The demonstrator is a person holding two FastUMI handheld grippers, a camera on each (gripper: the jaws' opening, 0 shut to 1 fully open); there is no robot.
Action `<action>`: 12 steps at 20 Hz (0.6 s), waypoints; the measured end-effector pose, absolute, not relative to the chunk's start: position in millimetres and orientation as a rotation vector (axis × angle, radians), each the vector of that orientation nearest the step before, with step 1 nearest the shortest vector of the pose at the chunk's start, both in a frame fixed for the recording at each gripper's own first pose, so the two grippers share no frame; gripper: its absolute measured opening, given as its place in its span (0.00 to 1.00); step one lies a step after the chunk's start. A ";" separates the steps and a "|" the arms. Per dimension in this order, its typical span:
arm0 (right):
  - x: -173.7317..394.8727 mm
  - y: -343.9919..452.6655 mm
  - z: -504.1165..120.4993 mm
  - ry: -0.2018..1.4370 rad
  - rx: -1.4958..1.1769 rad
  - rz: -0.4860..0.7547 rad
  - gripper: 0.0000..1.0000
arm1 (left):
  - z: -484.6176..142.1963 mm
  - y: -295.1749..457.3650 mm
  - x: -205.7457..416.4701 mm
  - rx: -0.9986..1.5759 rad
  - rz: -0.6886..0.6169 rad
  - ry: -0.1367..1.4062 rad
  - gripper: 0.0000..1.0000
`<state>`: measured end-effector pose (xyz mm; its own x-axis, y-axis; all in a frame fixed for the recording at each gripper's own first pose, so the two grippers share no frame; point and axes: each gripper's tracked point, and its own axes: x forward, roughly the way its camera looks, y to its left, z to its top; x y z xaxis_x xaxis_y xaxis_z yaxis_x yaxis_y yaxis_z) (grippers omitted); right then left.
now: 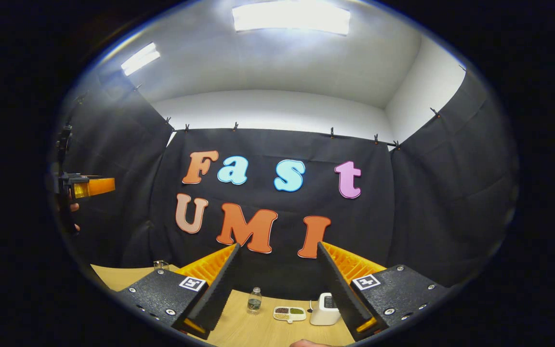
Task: First push the handle of the pot to place it horizontally, then grasp the pot with both hands and set it on the induction cooktop.
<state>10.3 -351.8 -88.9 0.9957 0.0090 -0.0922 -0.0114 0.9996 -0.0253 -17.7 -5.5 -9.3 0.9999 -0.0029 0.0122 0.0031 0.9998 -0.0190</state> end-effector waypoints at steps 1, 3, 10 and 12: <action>12.2 -349.9 -87.1 0.086 -0.019 0.015 0.95 | -9.4 2.7 -14.9 0.005 0.020 -0.023 0.98; 22.1 -342.2 -88.2 0.082 -0.008 0.030 0.95 | -11.7 11.2 -13.5 0.044 0.061 -0.040 0.98; 44.7 -321.9 -105.6 0.098 0.001 0.052 0.95 | -22.8 3.1 -4.1 0.031 0.043 -0.023 0.98; 46.7 -325.5 -106.3 0.094 0.005 0.044 0.95 | -19.8 6.1 1.1 0.041 0.050 -0.039 0.92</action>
